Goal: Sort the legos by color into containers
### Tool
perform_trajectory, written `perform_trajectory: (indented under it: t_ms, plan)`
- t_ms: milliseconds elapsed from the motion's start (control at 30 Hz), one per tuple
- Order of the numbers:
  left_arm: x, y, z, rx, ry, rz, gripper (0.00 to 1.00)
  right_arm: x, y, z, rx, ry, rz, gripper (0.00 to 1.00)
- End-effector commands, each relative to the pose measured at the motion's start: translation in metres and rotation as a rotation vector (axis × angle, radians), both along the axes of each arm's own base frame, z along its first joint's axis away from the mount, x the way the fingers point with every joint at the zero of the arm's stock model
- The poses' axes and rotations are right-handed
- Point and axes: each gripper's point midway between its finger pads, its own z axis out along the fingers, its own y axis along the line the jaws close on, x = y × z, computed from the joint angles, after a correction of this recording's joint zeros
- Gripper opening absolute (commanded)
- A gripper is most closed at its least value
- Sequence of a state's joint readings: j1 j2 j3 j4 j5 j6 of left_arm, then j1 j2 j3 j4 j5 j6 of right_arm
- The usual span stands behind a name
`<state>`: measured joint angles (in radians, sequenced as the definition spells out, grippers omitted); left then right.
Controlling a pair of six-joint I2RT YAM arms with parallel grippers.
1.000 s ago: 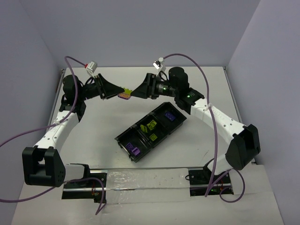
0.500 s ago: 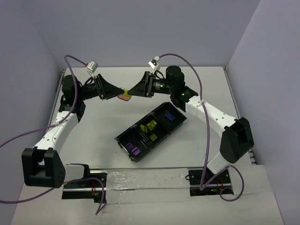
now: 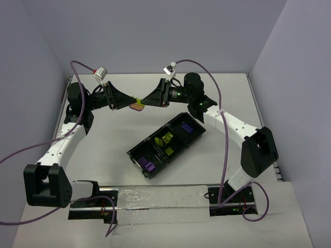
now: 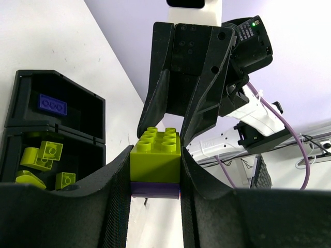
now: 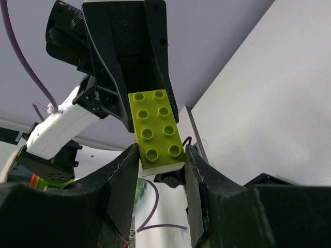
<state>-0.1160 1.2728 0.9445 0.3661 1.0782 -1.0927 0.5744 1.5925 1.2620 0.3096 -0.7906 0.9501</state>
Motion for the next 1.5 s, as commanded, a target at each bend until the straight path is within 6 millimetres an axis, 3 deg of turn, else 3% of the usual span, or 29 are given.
perform_trajectory:
  t_ms: [0,100,200,467,667,1033,1100,1167,1267,1467]
  plan:
    - [0.003,0.000,0.013,0.013,-0.081,0.011,0.34,-0.006,-0.008,0.034,0.066,-0.085,0.001,0.00]
    - [0.005,0.000,0.014,0.013,-0.082,0.013,0.61,-0.004,-0.008,0.032,0.056,-0.085,-0.006,0.00]
    - [0.008,0.000,0.009,0.020,-0.068,0.014,0.99,-0.001,-0.009,0.029,0.045,-0.080,-0.017,0.00]
    - [0.011,0.000,0.000,0.039,-0.043,0.023,0.99,0.008,-0.016,0.026,0.033,-0.076,-0.055,0.00]
    - [0.009,0.000,-0.003,0.037,-0.040,0.015,0.81,0.014,-0.020,0.024,0.031,-0.071,-0.071,0.00]
    - [0.013,-0.002,-0.002,0.010,-0.034,0.011,0.61,0.017,-0.019,0.023,0.034,-0.065,-0.058,0.00]
    - [0.013,-0.003,0.000,0.000,-0.038,0.007,0.53,0.017,-0.019,0.023,0.035,-0.064,-0.060,0.00]
    - [0.013,-0.006,-0.001,-0.003,-0.034,-0.002,0.37,0.018,-0.018,0.023,0.039,-0.058,-0.060,0.00]
    - [0.012,-0.009,-0.001,-0.007,-0.032,-0.011,0.03,0.020,-0.018,0.023,0.042,-0.053,-0.065,0.00]
    - [0.005,-0.009,-0.003,0.003,-0.050,-0.025,0.00,0.029,-0.023,0.028,0.082,0.000,-0.093,0.00]
